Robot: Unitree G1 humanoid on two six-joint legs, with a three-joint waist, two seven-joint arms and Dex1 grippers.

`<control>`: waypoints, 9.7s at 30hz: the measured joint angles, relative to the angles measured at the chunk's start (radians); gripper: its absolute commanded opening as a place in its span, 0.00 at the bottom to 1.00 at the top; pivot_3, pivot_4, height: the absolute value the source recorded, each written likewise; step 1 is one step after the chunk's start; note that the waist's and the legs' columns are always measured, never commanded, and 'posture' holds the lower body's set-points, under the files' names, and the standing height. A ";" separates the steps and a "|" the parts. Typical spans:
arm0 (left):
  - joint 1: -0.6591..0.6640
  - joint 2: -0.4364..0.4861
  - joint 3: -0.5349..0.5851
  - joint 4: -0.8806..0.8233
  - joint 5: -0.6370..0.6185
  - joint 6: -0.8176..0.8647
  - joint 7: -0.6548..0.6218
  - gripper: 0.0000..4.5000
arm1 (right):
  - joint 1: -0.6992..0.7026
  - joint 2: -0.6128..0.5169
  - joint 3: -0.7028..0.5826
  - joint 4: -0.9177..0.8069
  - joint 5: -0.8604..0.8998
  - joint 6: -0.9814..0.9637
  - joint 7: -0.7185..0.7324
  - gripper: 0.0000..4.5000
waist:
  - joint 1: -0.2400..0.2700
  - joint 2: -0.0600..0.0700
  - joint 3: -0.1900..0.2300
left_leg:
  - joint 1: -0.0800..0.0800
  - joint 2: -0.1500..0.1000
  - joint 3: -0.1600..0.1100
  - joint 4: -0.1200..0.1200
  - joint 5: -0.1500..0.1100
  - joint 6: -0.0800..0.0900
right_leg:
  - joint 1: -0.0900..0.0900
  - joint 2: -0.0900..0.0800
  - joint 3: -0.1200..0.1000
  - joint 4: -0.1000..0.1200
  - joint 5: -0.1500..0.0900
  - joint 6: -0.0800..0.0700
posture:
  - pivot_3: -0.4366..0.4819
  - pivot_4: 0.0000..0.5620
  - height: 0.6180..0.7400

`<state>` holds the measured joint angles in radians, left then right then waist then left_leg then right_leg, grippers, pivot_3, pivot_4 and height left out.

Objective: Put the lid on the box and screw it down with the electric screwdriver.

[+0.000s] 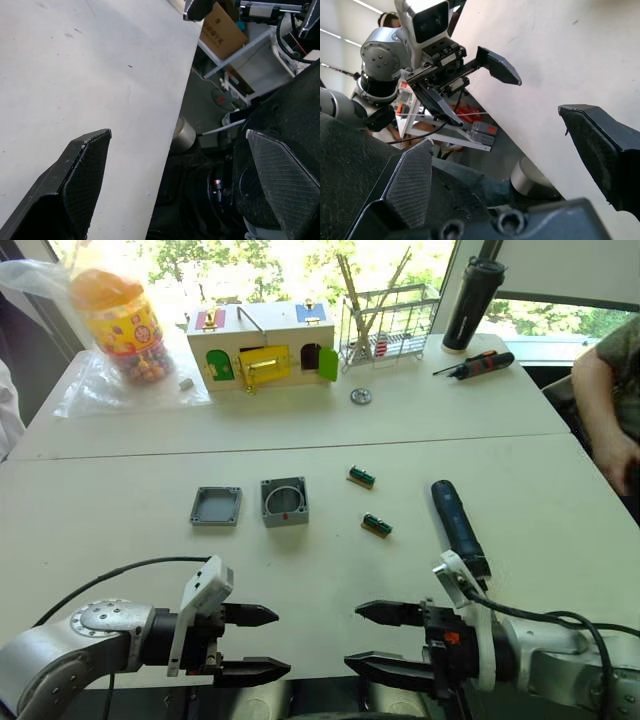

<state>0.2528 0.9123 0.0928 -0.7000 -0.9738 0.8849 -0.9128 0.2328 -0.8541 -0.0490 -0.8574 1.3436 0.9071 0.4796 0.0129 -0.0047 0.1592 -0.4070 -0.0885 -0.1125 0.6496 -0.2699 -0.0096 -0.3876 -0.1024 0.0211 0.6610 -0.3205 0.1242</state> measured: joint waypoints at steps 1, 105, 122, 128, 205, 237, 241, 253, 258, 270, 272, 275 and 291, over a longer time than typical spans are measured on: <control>0.000 -0.002 0.000 0.000 0.000 0.000 0.000 0.99 | -0.001 0.000 0.002 0.000 -0.003 0.000 0.001 1.00 | 0.000 0.000 0.000 | 0.000 0.000 0.000 0.000 0.000 0.000 | 0.000 0.000 0.000 0.000 0.000 0.000 | 0.48 0.27 1.00; -1.144 -0.117 -0.779 0.911 0.845 -1.080 -0.699 0.01 | -0.395 0.174 0.141 0.007 -0.545 0.091 -0.240 1.00 | -0.029 -0.004 0.002 | -0.004 -0.001 -0.002 0.011 0.002 -0.002 | -0.002 0.005 -0.002 0.007 0.000 0.002 | 0.48 0.27 1.00; -1.205 0.041 -0.446 0.863 0.709 -0.443 -0.614 0.76 | -0.452 0.117 0.040 0.008 -0.337 0.161 -0.150 1.00 | -0.037 -0.004 0.002 | -0.005 -0.001 -0.002 0.012 -0.002 0.003 | -0.003 0.005 -0.003 0.009 -0.001 0.003 | 0.48 0.27 1.00; -1.145 0.071 -0.270 0.816 0.739 0.119 -0.263 0.76 | -0.598 0.076 0.088 0.037 -0.311 0.172 -0.076 1.00 | -0.037 -0.004 0.002 | -0.003 -0.002 -0.003 0.013 -0.002 0.004 | -0.002 0.005 -0.002 0.012 -0.002 0.004 | 0.48 0.27 1.00; -1.126 -0.426 -0.021 0.745 0.609 -0.129 0.264 0.00 | -1.163 0.690 -0.141 0.827 -0.533 0.298 -0.274 1.00 | -0.061 -0.007 0.002 | -0.013 -0.005 -0.002 0.013 0.004 -0.007 | -0.020 0.000 -0.001 0.024 -0.001 0.004 | 0.48 0.27 1.00; -1.088 -0.296 0.092 0.665 0.320 0.089 0.077 0.95 | -1.112 0.700 -0.074 0.776 -0.594 0.176 -0.234 0.03 | -0.073 -0.007 0.002 | -0.014 -0.005 -0.002 0.012 0.004 -0.007 | -0.021 0.000 0.000 0.024 -0.001 0.004 | 0.48 0.27 1.00; -1.080 -0.172 0.212 0.736 0.233 0.153 0.021 0.95 | -1.031 0.566 0.061 0.668 -0.756 -0.016 -0.156 0.03 | -0.082 -0.007 0.002 | -0.014 -0.005 -0.002 0.011 0.004 -0.007 | -0.022 0.000 -0.001 0.025 -0.001 0.004 | 0.48 0.27 1.00; -1.017 -0.129 0.111 0.836 0.246 0.149 -0.061 0.90 | -0.738 0.161 0.560 0.481 -1.683 -1.043 0.019 0.03 | -0.077 -0.007 0.002 | -0.014 -0.007 -0.001 0.013 0.003 -0.007 | -0.022 0.000 0.000 0.025 -0.002 0.004 | 0.48 0.27 1.00; -0.950 -0.118 0.065 0.744 0.240 0.159 -0.094 0.46 | -0.659 0.207 0.587 0.528 -1.953 -1.122 -0.072 0.03 | -0.077 -0.007 0.002 | -0.014 -0.006 -0.001 0.013 0.004 -0.007 | -0.022 0.001 0.001 0.025 -0.002 0.004 | 0.48 0.27 1.00; -0.891 -0.110 -0.072 0.587 0.250 0.186 -0.107 0.01 | -0.543 0.368 0.621 0.550 -2.245 -1.143 -0.175 0.03 | -0.051 -0.007 0.002 | -0.014 -0.005 -0.001 0.014 0.004 -0.007 | -0.020 0.002 0.002 0.025 -0.002 0.004 | 0.48 0.27 1.00; -0.887 -0.113 -0.080 0.581 0.255 0.180 -0.104 0.01 | -0.521 0.368 0.622 0.548 -2.254 -1.150 -0.167 0.03 | -0.051 -0.007 0.002 | -0.014 -0.005 -0.001 0.014 0.004 -0.007 | -0.020 0.002 0.002 0.025 -0.002 0.004 | 0.48 0.27 1.00; -0.880 -0.111 -0.093 0.571 0.275 0.168 -0.099 0.01 | -0.501 0.372 0.621 0.543 -2.270 -1.155 -0.159 0.03 | -0.052 -0.007 0.002 | -0.013 -0.005 -0.001 0.014 0.004 -0.007 | -0.020 0.002 0.002 0.025 -0.002 0.004 | 0.48 0.27 1.00; -0.867 -0.127 -0.185 0.576 0.319 0.128 -0.129 0.01 | -0.423 0.387 0.588 0.518 -2.366 -1.160 -0.201 0.03 | -0.038 -0.007 0.002 | -0.013 -0.005 -0.001 0.014 0.004 -0.007 | -0.019 0.003 0.002 0.025 -0.002 0.004 | 0.48 0.27 1.00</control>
<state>-0.6140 0.7852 -0.0917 -0.1243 -0.6545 1.0126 -1.0422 -0.1902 -0.4667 0.5391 -0.3392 -1.0220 -0.2533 0.2788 -0.0250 -0.0117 0.1610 -0.4201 -0.0933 -0.1133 0.6635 -0.2660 -0.0169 -0.4071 -0.0992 0.0233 0.6855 -0.3221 0.1279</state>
